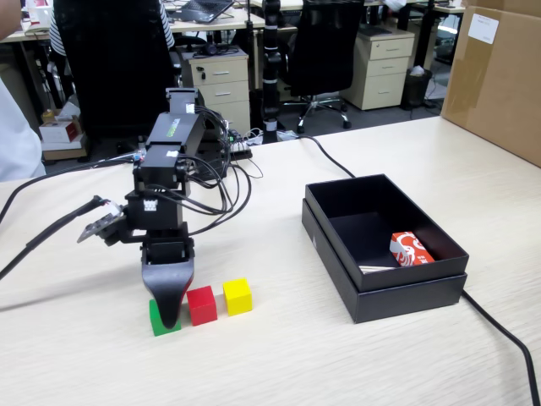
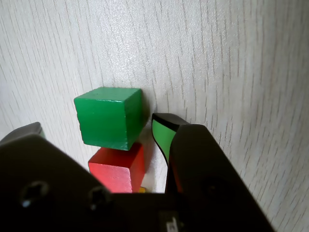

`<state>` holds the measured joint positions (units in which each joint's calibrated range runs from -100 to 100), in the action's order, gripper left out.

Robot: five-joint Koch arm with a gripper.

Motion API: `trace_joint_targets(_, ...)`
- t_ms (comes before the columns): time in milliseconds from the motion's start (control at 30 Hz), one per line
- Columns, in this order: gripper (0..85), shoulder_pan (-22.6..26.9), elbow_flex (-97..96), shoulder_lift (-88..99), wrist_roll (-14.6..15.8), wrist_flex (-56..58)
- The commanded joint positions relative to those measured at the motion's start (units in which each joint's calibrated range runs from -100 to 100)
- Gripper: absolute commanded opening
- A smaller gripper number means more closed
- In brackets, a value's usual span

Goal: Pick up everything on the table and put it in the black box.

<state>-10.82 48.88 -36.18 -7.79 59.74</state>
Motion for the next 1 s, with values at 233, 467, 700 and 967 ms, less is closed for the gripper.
trace_joint_targets(233, 22.1, -0.54, 3.7, 0.32, -0.39, 0.09)
trace_joint_targets(467, 0.9, -1.37, 6.15, -0.14, -0.24, 0.09)
trace_joint_targets(700, 0.9, -2.0, 4.43, 7.78, -0.15, 2.34)
trace_joint_targets(967, 0.9, -0.59, -7.09, 37.73, 0.68, 7.43)
